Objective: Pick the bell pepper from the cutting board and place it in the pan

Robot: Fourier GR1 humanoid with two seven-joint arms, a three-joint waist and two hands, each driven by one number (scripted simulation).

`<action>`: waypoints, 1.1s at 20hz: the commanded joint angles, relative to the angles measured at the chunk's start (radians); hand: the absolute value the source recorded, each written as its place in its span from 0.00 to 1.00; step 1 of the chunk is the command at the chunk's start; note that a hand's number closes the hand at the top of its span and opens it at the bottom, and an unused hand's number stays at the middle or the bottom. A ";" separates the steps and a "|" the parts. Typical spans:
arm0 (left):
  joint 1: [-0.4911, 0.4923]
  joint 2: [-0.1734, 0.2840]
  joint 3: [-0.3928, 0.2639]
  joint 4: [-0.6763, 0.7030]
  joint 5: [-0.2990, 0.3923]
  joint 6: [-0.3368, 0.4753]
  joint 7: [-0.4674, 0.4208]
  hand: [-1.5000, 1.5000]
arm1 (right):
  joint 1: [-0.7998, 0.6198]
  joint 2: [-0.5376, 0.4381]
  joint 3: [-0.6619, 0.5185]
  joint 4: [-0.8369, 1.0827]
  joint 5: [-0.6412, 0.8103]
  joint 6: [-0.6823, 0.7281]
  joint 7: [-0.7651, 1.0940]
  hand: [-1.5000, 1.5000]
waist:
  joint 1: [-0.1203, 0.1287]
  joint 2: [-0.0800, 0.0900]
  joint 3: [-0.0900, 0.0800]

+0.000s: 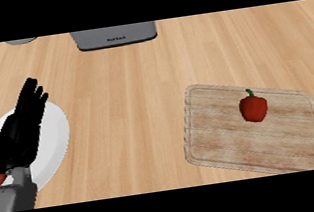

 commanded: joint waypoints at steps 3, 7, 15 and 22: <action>0.003 -0.036 -0.027 -0.043 -0.032 0.047 0.042 0.50 | 0.286 -0.120 -0.135 -0.077 0.080 0.057 -0.134 0.00 | 0.007 0.001 -0.001; -0.046 -0.011 0.003 -0.035 0.003 0.009 0.094 0.50 | 0.268 -0.162 -0.123 -0.211 0.183 0.050 -0.035 0.00 | 0.026 0.005 -0.002; -0.051 -0.020 0.000 -0.045 0.005 -0.016 0.094 0.50 | 0.102 -0.372 -0.038 -0.236 0.287 0.217 0.262 0.00 | 0.066 0.011 -0.003; -0.085 -0.056 -0.018 0.030 -0.023 -0.019 0.059 0.50 | -0.080 -0.356 0.226 -0.166 0.402 0.346 0.444 0.00 | 0.082 0.018 -0.003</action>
